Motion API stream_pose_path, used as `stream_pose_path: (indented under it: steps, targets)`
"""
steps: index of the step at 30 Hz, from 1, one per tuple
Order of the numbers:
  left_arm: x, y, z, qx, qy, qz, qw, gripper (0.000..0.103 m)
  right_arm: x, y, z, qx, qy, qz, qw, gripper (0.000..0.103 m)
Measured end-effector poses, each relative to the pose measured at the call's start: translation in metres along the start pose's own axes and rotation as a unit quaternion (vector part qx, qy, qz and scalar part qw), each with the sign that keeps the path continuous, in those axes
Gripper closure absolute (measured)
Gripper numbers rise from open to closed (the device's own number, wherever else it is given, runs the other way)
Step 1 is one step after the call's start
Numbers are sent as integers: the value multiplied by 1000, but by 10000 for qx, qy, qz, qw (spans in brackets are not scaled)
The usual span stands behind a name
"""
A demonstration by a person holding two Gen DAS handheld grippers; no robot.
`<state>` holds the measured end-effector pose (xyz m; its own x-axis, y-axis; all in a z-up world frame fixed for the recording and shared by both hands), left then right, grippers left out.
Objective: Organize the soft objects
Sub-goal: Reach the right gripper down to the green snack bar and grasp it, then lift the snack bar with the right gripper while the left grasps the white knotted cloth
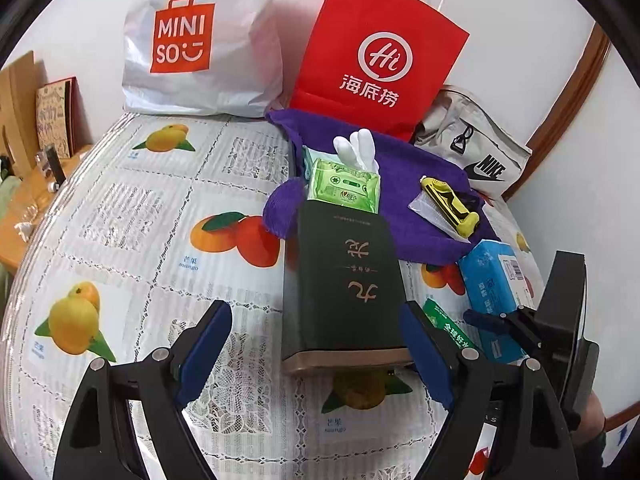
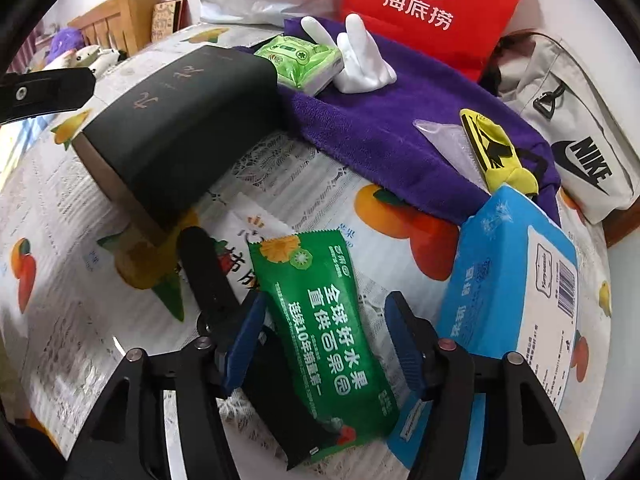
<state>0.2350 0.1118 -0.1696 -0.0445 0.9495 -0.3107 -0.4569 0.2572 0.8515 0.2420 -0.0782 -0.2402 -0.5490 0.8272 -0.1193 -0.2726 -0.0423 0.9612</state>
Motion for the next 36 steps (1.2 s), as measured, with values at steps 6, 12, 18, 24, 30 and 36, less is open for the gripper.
stream_pose_path:
  steps: [6,12,18,24,30,36]
  targets:
    - [5,1,-2,-15,52,-101,9999,19,-2,-4,4,-29,-24,112,9999,61]
    - [9,2,-8,33,81,-56,9999,19,-6,-4,8,-123,-129,313,9994,88]
    - [7,15,-16,19,30,144,9999,19,-15,18,9,-598,-370,308,9971,90]
    - [-13,25,-31,76,-183,152,9997,19,-22,62,-3,-1195,-697,463,9893,90]
    - [-42,28,-55,246,-430,23,9988,19,-31,110,-22,-1790,-921,560,9779,90]
    - [-79,25,-85,457,-771,-49,9960,18,-45,139,-58,-2105,-1243,600,9678,90]
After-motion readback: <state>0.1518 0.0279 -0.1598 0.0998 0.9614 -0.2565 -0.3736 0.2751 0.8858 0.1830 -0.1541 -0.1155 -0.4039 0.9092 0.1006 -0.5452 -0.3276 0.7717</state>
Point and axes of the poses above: each gripper's, at about its wrist camera, not at the fingertips, and y roughly against the way its jaws point, x to its left, z to its top, the point moved 5 cm from there along -y, roughly the way its jaws point, and after that the axes turned 10 degrees about x, right-handed, at the moved point
